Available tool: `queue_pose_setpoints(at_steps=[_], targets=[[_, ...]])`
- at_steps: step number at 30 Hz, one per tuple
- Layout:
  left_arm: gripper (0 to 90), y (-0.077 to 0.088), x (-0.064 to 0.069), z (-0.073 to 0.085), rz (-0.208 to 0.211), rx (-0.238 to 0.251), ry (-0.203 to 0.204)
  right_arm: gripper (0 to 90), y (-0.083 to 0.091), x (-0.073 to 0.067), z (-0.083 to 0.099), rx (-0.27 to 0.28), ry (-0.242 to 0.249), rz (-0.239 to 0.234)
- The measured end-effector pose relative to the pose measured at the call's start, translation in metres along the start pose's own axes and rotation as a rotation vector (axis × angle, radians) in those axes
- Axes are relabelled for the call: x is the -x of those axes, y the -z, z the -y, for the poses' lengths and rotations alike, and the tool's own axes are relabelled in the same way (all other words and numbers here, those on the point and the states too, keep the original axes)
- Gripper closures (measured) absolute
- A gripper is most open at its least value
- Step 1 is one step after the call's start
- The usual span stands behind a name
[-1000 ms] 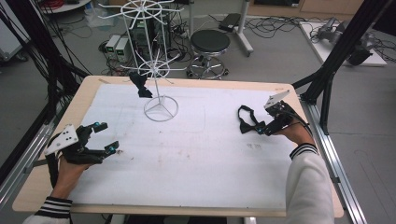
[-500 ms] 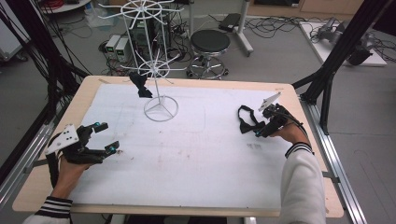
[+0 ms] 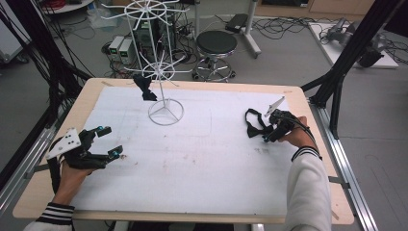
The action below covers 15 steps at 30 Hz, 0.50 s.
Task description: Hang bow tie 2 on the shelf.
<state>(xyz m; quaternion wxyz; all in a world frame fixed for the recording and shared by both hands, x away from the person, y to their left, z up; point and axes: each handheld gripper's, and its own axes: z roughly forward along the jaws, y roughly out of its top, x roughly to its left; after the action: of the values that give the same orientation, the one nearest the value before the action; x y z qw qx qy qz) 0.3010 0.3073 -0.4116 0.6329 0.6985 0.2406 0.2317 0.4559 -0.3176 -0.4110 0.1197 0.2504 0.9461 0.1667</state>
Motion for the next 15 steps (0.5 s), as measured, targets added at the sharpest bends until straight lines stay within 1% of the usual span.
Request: queue_pose_setpoints(at_steps=[2, 3, 5, 6, 7, 12, 13, 14, 15], targets=[[15.1, 0.0, 0.0, 0.0, 0.0, -0.001, -0.001, 25.2, -0.0008, -0.0004, -0.0001, -0.006, -0.005, -0.005], [15.1, 0.0, 0.0001, 0.0, 0.0, -0.001, -0.001, 26.0, -0.0008, -0.0006, -0.0002, -0.01, 0.002, -0.002], [15.1, -0.0002, -0.0001, 0.0002, 0.002, -0.003, 0.0, 31.1, -0.0012, -0.0003, -0.0009, -0.008, 0.011, -0.005], [15.1, -0.0004, 0.0, 0.0002, 0.001, -0.003, 0.001, 33.1, -0.0012, -0.0005, -0.0012, -0.014, 0.013, 0.0], [15.1, -0.0004, 0.0, 0.0003, 0.001, -0.002, 0.001, 35.2, -0.0011, -0.0006, -0.0012, -0.018, 0.012, -0.006], [15.1, -0.0002, -0.0003, 0.0003, -0.002, -0.001, 0.001, 49.2, -0.0016, -0.001, -0.0008, -0.041, 0.017, -0.015], [15.1, -0.0002, -0.0003, 0.0003, -0.002, -0.003, 0.0, 53.5, -0.0017, -0.0011, -0.0011, -0.042, 0.022, -0.023], [15.2, -0.0002, -0.0002, 0.0002, -0.003, -0.002, 0.0, 58.1, -0.0014, -0.0011, -0.0017, -0.042, 0.041, -0.031], [15.1, -0.0002, -0.0002, 0.0002, -0.003, -0.001, 0.0, 62.9, -0.0011, -0.0024, -0.0025, -0.049, 0.047, -0.033]])
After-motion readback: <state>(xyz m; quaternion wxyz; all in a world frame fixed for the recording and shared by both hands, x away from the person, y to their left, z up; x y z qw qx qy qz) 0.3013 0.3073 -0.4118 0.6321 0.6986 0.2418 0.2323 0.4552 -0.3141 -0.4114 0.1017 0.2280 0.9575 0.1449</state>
